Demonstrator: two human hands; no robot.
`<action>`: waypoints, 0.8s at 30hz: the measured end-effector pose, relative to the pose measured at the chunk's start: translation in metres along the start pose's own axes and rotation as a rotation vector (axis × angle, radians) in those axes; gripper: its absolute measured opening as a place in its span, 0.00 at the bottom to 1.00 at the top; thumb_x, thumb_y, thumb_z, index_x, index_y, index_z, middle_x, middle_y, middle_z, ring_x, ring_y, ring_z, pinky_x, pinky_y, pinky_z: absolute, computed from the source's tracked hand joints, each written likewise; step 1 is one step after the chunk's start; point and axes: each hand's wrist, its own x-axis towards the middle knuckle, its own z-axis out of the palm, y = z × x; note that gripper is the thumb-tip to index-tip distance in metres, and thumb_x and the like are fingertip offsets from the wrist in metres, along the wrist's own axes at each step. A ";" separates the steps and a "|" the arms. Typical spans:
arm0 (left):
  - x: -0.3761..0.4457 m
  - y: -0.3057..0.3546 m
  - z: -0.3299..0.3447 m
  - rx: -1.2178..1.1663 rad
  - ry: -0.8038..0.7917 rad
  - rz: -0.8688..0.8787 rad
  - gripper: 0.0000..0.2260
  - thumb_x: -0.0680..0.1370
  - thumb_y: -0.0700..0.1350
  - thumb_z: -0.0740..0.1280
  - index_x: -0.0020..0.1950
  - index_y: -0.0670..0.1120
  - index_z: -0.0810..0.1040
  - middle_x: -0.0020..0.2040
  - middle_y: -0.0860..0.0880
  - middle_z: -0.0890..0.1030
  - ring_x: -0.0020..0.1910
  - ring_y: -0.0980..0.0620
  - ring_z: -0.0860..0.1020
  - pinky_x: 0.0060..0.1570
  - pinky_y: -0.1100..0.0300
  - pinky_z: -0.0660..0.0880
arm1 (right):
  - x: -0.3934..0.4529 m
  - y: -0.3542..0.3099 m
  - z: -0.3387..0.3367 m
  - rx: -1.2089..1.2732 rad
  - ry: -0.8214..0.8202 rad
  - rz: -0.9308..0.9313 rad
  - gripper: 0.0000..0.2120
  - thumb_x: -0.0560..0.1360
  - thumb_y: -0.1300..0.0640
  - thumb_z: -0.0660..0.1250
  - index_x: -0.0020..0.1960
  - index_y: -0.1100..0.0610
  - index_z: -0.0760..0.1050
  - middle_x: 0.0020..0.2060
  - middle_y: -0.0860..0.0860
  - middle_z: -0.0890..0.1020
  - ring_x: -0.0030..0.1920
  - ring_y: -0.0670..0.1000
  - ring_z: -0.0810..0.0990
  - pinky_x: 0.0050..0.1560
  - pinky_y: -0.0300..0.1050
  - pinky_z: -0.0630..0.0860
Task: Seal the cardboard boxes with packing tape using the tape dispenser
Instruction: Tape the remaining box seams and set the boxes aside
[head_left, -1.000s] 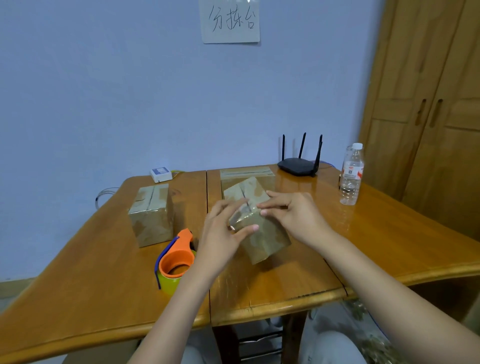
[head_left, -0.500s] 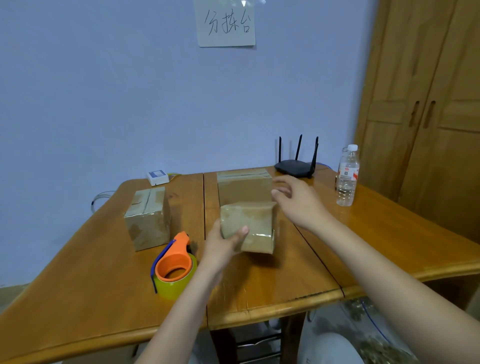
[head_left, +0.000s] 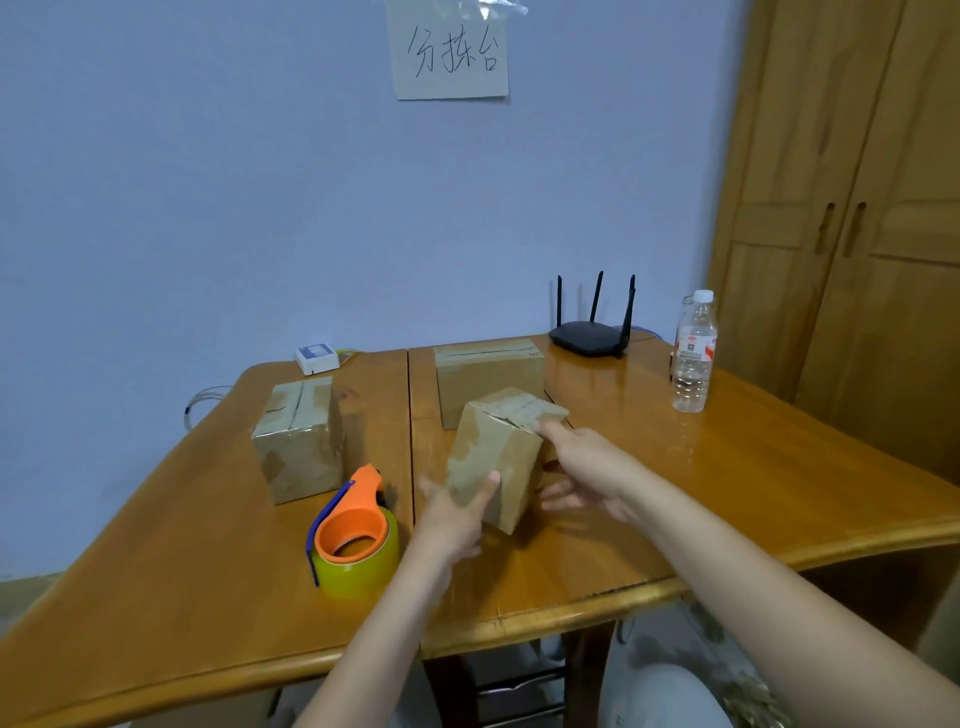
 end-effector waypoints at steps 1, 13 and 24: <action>0.000 -0.004 -0.003 0.211 0.080 0.065 0.50 0.74 0.63 0.69 0.81 0.51 0.37 0.75 0.41 0.65 0.71 0.38 0.70 0.70 0.44 0.69 | 0.000 0.001 0.000 0.005 -0.012 -0.007 0.24 0.82 0.44 0.61 0.72 0.57 0.71 0.68 0.59 0.76 0.52 0.59 0.84 0.51 0.55 0.84; 0.001 -0.013 -0.013 0.359 0.362 0.652 0.10 0.75 0.52 0.74 0.54 0.52 0.84 0.55 0.57 0.78 0.50 0.60 0.79 0.50 0.67 0.78 | 0.002 0.023 0.010 -0.467 0.116 -0.418 0.26 0.79 0.52 0.69 0.76 0.51 0.69 0.73 0.47 0.73 0.73 0.48 0.70 0.71 0.45 0.68; 0.009 -0.019 -0.027 0.217 0.223 0.692 0.11 0.74 0.42 0.75 0.55 0.53 0.86 0.59 0.59 0.79 0.52 0.63 0.80 0.51 0.70 0.77 | 0.008 0.043 -0.004 -0.519 0.115 -0.483 0.23 0.75 0.50 0.75 0.68 0.41 0.76 0.71 0.50 0.74 0.75 0.46 0.67 0.76 0.46 0.62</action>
